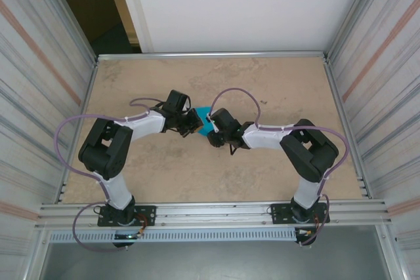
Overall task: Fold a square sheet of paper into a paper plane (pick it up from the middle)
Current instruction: Fourth fold the wing at the center of the table.
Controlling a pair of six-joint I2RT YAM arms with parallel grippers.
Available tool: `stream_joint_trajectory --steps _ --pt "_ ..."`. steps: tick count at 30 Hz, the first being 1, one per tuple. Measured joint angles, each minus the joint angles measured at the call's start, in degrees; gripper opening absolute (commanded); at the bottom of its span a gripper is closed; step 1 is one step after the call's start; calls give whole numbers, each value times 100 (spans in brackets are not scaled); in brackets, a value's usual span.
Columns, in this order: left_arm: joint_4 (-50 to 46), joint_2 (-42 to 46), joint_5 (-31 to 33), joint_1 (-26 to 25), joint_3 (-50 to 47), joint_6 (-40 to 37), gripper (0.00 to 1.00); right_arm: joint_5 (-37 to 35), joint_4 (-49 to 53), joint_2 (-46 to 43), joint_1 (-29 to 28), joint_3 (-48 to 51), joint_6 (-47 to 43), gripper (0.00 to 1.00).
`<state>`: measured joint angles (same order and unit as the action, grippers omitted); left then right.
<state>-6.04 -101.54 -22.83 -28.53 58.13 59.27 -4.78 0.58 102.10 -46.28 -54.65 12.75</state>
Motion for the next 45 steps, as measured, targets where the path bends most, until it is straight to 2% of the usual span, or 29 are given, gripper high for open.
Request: stream_joint_trajectory --steps 13,19,26,29,33,38,45 --pt "-61 0 0 0 107 20 4 -223 -13 66 -92 0 -199 32" --pt "-127 0 0 2 153 20 5 -306 -13 81 -111 0 -295 23" --pt "-151 22 -2 72 155 20 15 -315 -17 81 -111 2 -297 14" --pt "-188 162 -2 201 153 17 23 -273 -20 81 -111 2 -299 10" --pt "-190 557 48 420 81 7 28 -52 -22 81 -81 2 -295 8" --pt "-81 1143 155 640 -367 -4 28 404 -46 81 76 2 -273 7" --pt "345 1032 -7 643 -1038 17 19 1126 -66 81 417 2 -116 5"
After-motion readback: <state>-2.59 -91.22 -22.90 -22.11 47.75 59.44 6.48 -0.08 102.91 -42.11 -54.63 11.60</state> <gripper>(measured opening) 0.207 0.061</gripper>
